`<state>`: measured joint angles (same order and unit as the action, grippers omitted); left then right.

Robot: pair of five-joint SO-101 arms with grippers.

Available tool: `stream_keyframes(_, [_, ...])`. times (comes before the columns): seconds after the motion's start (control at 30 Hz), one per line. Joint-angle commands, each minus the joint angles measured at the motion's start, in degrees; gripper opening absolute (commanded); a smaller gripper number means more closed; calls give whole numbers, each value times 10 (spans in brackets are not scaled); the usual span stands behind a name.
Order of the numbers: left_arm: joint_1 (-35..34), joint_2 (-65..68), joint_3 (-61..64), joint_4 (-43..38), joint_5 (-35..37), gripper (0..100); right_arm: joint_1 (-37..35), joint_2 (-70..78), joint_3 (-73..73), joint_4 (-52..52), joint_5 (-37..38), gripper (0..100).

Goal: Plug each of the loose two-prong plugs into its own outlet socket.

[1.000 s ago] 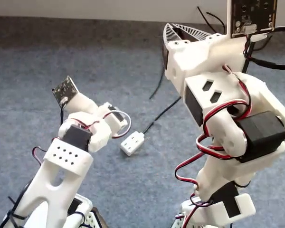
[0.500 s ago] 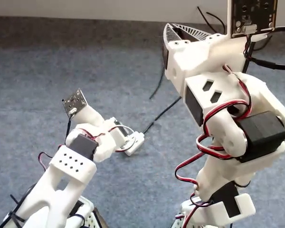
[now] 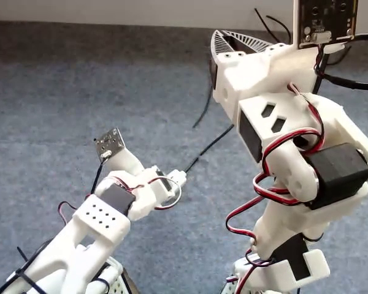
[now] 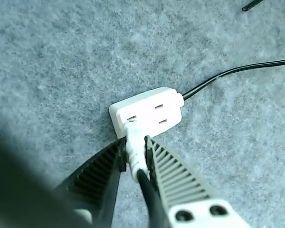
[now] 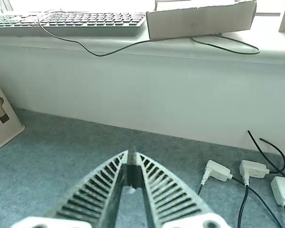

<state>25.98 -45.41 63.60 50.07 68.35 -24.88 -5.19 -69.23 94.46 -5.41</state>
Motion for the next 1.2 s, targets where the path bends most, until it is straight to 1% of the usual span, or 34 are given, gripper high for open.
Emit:
stream_keyframes(0.0, [7,-11,-1,-25,-5,8,3,-7,-15,0,2,8])
stream_keyframes(0.17, [-15,-11,-7,-27,-4,8,3,-5,-15,0,2,8])
stream_keyframes(0.6, [-16,-11,2,-14,-5,8,3,-4,-15,0,2,8])
stream_keyframes(1.17, [-16,-12,55,-16,-5,8,3,-4,-15,0,2,8])
